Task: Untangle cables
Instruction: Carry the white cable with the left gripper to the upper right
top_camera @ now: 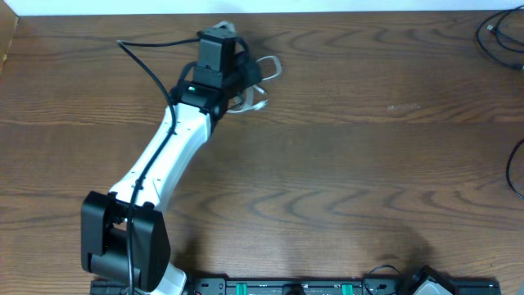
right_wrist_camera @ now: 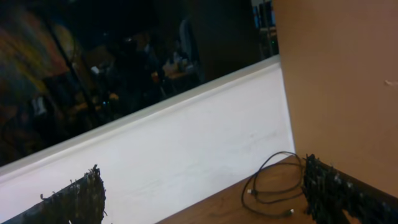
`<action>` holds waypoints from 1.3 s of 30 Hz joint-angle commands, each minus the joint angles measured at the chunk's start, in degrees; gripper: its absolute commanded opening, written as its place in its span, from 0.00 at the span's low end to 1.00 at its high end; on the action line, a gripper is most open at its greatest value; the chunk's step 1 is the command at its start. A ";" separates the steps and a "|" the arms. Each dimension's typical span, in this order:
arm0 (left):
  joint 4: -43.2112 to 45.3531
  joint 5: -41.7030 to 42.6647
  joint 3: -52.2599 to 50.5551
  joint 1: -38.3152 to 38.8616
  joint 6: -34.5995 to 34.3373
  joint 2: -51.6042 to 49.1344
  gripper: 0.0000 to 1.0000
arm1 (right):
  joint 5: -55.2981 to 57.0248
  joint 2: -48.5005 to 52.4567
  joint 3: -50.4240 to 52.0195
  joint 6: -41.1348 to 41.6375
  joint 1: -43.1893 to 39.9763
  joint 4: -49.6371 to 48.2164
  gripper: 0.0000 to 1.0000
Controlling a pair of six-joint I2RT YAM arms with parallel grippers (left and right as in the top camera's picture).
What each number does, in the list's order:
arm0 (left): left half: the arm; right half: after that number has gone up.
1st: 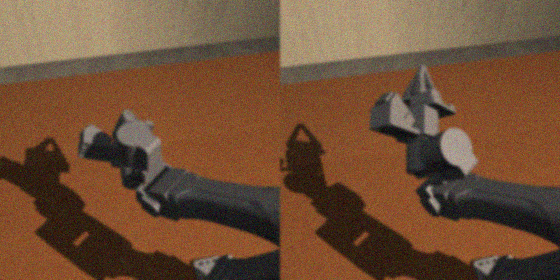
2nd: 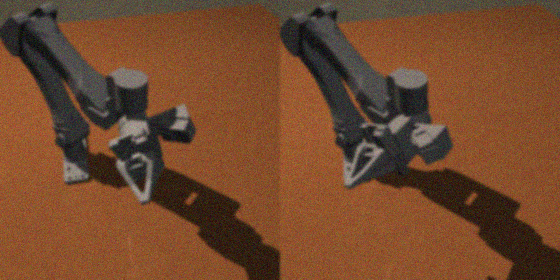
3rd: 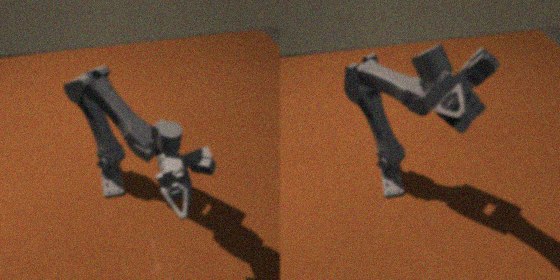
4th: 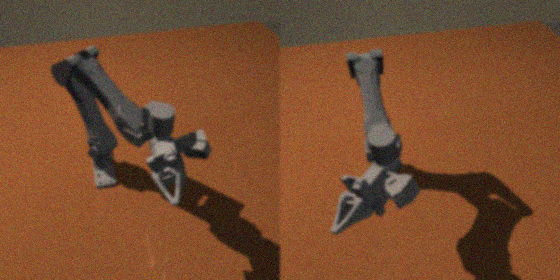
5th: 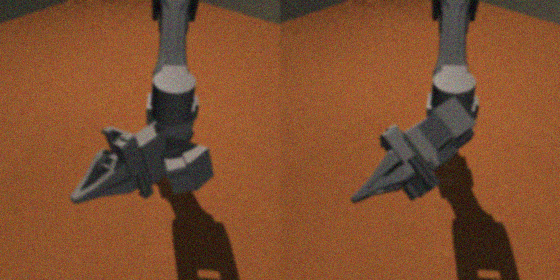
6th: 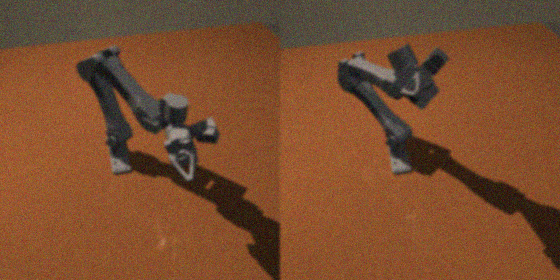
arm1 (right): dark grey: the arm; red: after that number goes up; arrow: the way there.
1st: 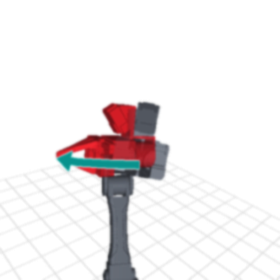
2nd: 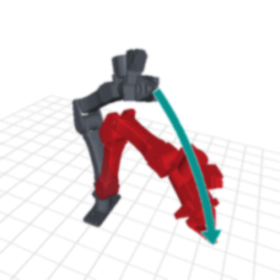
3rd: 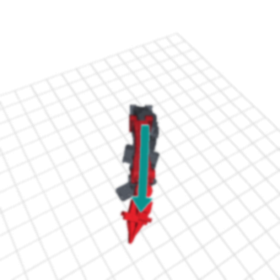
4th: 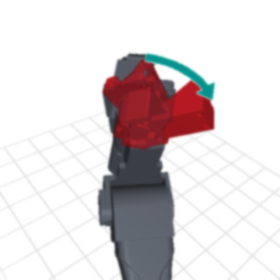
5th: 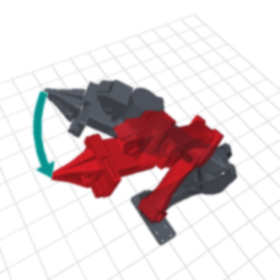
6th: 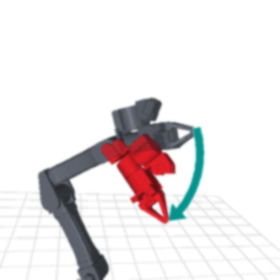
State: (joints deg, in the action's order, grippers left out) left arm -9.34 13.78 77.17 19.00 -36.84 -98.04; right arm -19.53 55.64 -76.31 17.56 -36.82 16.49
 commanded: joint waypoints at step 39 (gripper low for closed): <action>38.14 -3.65 36.98 33.51 -24.39 -40.57 0.08 | 22.67 -9.99 0.44 -24.30 31.32 0.85 0.99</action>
State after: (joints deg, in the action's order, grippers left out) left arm 30.13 8.67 110.89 51.18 -61.54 -137.53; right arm 0.64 46.04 -76.12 -5.28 -6.85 17.28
